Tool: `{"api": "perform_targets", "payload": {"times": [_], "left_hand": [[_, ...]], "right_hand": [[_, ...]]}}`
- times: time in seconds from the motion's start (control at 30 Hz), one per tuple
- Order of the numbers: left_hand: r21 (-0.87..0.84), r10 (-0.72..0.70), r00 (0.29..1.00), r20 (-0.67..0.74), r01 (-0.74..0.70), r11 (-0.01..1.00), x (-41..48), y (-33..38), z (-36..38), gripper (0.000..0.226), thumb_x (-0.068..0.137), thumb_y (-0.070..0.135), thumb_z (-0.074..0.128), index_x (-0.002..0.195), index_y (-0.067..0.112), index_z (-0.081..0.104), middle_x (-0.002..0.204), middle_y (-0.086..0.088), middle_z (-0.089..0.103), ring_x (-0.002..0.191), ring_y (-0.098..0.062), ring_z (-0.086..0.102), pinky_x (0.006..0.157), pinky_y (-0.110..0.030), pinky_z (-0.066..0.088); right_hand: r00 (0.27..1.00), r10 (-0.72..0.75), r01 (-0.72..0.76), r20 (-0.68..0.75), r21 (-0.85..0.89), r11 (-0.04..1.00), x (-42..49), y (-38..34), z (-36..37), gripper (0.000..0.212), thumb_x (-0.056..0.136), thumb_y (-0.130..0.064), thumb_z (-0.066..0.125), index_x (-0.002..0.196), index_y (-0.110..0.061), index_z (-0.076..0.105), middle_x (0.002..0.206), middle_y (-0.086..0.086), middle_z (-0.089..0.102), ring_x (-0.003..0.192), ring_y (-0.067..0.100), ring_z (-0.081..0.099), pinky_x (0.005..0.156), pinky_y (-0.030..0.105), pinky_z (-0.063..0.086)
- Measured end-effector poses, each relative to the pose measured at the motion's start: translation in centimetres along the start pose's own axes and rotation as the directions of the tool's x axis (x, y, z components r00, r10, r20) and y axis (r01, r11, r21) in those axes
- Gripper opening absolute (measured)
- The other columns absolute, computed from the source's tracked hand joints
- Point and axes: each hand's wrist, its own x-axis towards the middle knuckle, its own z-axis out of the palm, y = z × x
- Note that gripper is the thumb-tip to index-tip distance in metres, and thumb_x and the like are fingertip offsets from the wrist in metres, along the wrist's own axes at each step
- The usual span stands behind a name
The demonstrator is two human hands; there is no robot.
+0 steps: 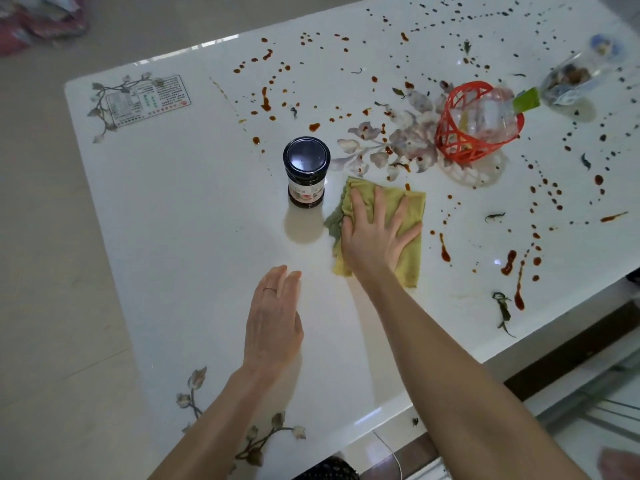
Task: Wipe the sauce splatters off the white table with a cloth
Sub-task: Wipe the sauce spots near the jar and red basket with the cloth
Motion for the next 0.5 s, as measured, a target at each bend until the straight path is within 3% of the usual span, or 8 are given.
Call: {"api": "perform_targets", "payload": {"times": [0.23,0.4,0.5], "left_hand": [[0.044,0.012,1.000,0.027,-0.013,0.999,-0.3,0.4,0.7,0.053,0.073,-0.014,0.056,0.123,0.002,0.053,0.130,-0.023,0.051,0.125,-0.039,0.044,0.102,-0.046,0.041],[0.068,0.027,0.999,0.044,-0.030,0.997,-0.4,0.2,0.8,0.054,0.071,-0.013,0.058,0.122,0.002,0.052,0.132,-0.024,0.049,0.126,-0.041,0.041,0.098,-0.048,0.044],[0.072,0.027,0.998,0.055,-0.031,0.997,-0.8,0.3,0.9,0.053,0.072,-0.013,0.057,0.123,0.002,0.051,0.135,-0.025,0.045,0.130,-0.040,0.036,0.101,-0.047,0.042]], "right_hand": [[0.997,-0.079,0.079,-0.007,-0.035,0.996,-7.1,2.2,2.0,0.059,0.097,-0.055,0.016,0.154,-0.043,0.024,0.166,0.000,0.016,0.150,0.044,0.001,0.111,0.075,-0.001],[1.000,-0.016,0.017,0.014,-0.029,0.999,-2.2,2.0,0.5,0.056,0.101,-0.054,0.018,0.156,-0.046,0.006,0.167,-0.004,-0.003,0.149,0.040,-0.015,0.111,0.073,-0.007],[1.000,-0.011,0.011,-0.003,-0.010,1.000,-5.6,2.5,1.4,0.056,0.101,-0.055,0.014,0.155,-0.046,0.006,0.167,-0.003,-0.002,0.150,0.040,-0.014,0.112,0.072,-0.006]]}}
